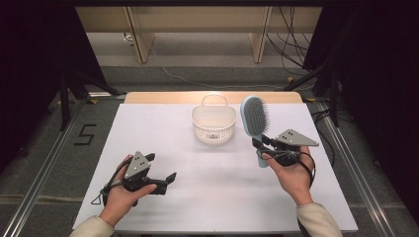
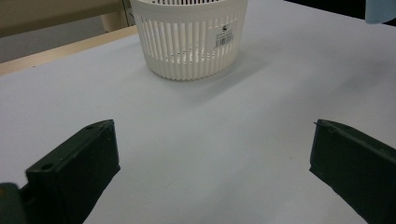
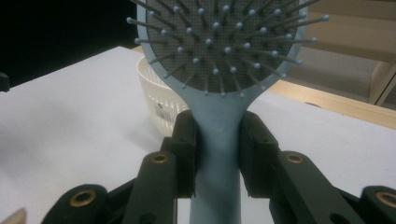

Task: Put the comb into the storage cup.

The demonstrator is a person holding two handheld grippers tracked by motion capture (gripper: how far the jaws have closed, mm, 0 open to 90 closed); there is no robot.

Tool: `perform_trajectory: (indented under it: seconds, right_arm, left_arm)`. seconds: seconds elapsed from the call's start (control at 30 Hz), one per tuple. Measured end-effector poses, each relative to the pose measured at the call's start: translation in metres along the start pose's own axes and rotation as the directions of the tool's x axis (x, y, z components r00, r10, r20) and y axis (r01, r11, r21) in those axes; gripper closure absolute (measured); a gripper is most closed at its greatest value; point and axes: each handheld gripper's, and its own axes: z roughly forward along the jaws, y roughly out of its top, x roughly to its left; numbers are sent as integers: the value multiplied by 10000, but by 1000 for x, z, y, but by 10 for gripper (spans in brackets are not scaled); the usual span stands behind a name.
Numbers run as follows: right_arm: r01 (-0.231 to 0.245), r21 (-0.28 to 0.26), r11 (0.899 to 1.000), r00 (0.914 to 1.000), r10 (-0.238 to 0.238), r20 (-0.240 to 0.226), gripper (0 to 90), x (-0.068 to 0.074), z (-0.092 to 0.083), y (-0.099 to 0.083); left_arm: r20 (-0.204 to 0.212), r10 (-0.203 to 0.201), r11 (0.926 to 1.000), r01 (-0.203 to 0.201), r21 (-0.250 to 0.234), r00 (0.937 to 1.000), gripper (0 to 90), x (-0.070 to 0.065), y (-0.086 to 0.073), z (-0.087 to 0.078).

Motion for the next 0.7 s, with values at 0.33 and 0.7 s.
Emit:
perform_trajectory:
  seconds: [0.33, 0.7]
  right_arm:
    - [9, -52, 10000, 10000, -9, -28, 704, 1, 2, 3]
    - [28, -91, 10000, 10000, -29, -48, 704, 2, 5, 5]
  left_arm:
    - [3, 6, 10000, -6, 3, 10000, 7, 0, 0, 0]
    - [-1, 2, 10000, -2, -4, 10000, 8, 0, 0, 0]
